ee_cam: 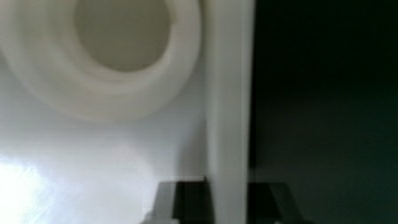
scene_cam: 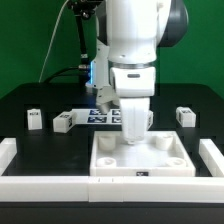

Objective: Assemble one leg

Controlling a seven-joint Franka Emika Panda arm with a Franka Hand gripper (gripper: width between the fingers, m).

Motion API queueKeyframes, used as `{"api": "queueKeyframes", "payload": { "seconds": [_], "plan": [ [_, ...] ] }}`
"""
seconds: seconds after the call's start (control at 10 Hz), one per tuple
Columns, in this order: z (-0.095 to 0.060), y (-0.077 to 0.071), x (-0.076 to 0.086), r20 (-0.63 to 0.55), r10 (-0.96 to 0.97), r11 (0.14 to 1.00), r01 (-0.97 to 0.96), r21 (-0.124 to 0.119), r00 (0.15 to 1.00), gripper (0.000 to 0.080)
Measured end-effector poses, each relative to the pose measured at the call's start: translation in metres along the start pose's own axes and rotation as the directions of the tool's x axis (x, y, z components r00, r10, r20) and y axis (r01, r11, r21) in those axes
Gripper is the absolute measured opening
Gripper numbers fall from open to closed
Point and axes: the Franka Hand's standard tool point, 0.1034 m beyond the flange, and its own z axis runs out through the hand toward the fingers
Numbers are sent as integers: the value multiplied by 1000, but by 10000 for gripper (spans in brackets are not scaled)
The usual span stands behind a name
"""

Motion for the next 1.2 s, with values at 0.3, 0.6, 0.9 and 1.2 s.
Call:
{"api": "queueKeyframes", "payload": {
  "seconds": [0.3, 0.6, 0.9, 1.2],
  "plan": [
    [-2, 12, 27, -11, -39, 999, 39, -2, 999, 63],
    [-2, 18, 28, -11, -23, 1000, 23, 0, 1000, 63],
    [-1, 17, 26, -8, -17, 1000, 17, 12, 1000, 63],
    [-1, 17, 26, -8, -17, 1000, 17, 12, 1000, 134]
  ]
}}
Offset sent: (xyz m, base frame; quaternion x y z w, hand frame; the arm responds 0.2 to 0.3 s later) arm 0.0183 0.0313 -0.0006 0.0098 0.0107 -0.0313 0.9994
